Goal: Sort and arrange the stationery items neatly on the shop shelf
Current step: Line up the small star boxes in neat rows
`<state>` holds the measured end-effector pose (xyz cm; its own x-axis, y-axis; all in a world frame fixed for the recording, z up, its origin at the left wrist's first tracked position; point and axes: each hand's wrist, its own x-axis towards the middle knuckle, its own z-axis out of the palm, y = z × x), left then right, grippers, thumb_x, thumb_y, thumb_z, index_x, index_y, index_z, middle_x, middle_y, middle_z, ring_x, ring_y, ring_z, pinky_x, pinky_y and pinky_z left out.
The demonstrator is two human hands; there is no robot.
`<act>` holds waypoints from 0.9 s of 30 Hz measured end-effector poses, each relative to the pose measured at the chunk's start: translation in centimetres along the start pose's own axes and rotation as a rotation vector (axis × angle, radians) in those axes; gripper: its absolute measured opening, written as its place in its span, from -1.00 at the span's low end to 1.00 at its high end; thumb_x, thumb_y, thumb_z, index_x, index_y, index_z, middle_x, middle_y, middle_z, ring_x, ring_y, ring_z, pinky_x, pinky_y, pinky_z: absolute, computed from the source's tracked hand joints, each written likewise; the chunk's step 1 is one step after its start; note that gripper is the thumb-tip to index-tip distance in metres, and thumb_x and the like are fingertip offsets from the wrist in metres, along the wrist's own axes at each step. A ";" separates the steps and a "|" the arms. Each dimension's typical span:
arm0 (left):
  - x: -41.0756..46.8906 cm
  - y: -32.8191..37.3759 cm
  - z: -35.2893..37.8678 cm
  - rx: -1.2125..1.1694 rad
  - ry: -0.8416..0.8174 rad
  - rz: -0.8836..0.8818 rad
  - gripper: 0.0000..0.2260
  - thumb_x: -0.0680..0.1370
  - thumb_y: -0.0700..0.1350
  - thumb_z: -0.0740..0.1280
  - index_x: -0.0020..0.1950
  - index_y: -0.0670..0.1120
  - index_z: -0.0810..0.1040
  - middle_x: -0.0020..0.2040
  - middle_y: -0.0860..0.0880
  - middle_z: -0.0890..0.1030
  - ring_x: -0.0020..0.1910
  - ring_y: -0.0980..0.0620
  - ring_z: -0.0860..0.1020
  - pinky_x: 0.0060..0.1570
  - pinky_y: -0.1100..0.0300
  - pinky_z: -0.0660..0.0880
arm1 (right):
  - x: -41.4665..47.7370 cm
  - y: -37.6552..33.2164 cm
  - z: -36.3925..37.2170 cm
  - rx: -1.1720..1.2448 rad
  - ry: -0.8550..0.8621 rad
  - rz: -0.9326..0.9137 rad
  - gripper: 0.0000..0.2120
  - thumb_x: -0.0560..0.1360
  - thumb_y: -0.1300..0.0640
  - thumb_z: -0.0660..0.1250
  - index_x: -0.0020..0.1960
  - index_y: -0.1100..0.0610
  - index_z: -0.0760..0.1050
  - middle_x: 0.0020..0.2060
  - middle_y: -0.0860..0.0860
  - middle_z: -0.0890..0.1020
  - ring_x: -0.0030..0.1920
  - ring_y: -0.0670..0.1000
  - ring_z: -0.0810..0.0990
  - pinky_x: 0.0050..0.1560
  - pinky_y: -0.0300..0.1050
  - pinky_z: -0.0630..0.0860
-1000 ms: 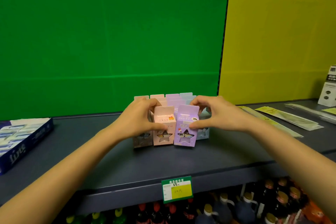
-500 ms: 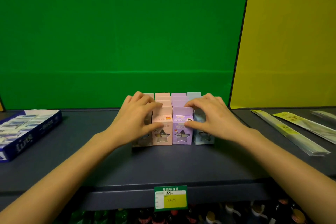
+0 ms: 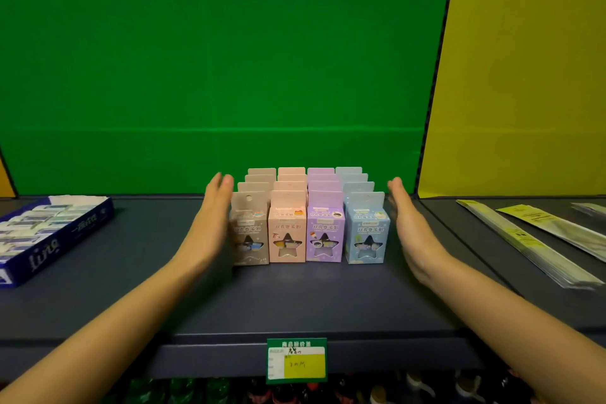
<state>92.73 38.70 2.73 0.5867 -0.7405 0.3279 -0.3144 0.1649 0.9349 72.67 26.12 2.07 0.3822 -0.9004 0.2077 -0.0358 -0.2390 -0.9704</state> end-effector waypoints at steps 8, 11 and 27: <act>2.2 -2.8 0.8 -0.396 -0.061 -0.376 -0.50 0.56 0.26 -0.06 -0.05 0.01 0.58 -0.30 -0.01 0.71 -0.09 -0.05 0.61 -0.10 0.07 0.50 | 0.3 1.4 2.1 0.254 -0.019 0.220 -0.49 0.57 -0.25 -0.16 -0.17 -0.11 0.52 -0.18 -0.02 0.65 -0.15 -0.01 0.62 -0.16 -0.09 0.53; 2.2 -3.0 0.8 -0.404 -0.110 -0.401 -0.49 0.55 0.27 -0.05 -0.05 -0.01 0.59 -0.25 -0.05 0.71 -0.07 -0.08 0.61 -0.08 0.05 0.51 | 1.0 2.1 1.9 0.264 -0.037 0.229 -0.48 0.57 -0.25 -0.17 -0.08 -0.10 0.53 -0.14 -0.01 0.65 -0.12 0.00 0.62 -0.13 -0.08 0.53; 3.9 -3.1 0.8 -0.452 -0.120 -0.470 -0.44 0.51 0.33 -0.04 -0.14 -0.04 0.57 -0.40 -0.08 0.69 -0.17 -0.11 0.58 -0.21 0.02 0.48 | 3.4 1.4 1.9 0.391 -0.020 0.300 -0.50 0.56 -0.24 -0.11 -0.17 0.01 0.48 -0.26 0.06 0.60 -0.24 0.06 0.57 -0.21 -0.05 0.46</act>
<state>95.43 34.79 0.98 0.4894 -0.8635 -0.1222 0.3145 0.0440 0.9483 75.66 23.43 1.20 0.4263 -0.9004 -0.0868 0.2006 0.1877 -0.9615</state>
